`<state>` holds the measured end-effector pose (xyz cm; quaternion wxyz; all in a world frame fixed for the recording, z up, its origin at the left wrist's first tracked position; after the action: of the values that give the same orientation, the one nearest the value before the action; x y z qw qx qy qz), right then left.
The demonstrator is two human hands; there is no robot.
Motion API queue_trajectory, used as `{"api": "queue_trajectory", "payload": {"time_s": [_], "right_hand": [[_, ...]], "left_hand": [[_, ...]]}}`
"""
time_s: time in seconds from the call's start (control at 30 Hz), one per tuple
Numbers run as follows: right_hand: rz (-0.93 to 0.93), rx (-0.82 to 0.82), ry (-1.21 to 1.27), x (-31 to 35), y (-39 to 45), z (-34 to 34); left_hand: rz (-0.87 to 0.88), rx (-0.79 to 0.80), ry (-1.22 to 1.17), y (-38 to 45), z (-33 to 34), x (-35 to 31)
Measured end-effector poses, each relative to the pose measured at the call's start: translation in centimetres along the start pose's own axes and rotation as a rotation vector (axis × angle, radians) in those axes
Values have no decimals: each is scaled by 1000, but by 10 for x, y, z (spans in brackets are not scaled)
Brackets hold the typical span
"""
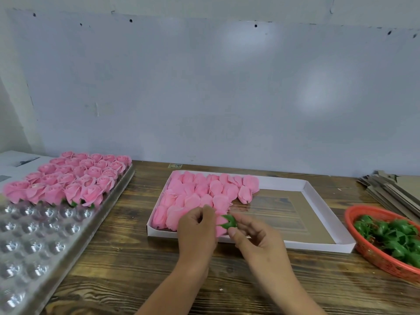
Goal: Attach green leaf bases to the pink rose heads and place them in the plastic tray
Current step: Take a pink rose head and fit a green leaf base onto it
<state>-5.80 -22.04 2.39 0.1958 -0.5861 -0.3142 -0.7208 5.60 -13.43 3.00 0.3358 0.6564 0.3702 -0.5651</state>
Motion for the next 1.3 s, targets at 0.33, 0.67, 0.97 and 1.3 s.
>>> {"api": "queue_trajectory", "payload": {"time_s": [0.33,0.67,0.97,1.3], "right_hand": [[-47,12,55,0,1,-4],[-1,-9,143,2,1,-6],[-114,64,-1,13,-3,-1],[-11,42,57,11,-3,0]], "left_hand": [[-33,38,-39,-1,2,2],[175,-44,129,-1,-2,-7],[-107,94,-60,1,2,6],[168,-36,105,-3,0,-7]]}}
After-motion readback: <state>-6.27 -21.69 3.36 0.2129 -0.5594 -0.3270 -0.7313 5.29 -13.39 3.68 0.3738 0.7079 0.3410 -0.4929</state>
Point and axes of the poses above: each hand's wrist, its own y-axis towards the middle knuckle, its own z-axis out of the palm, x = y × z, the point moved 5 cm from there along y, towards the middle knuckle, and after that the axes turned 13 degrees about y, right-handed, at the moved point
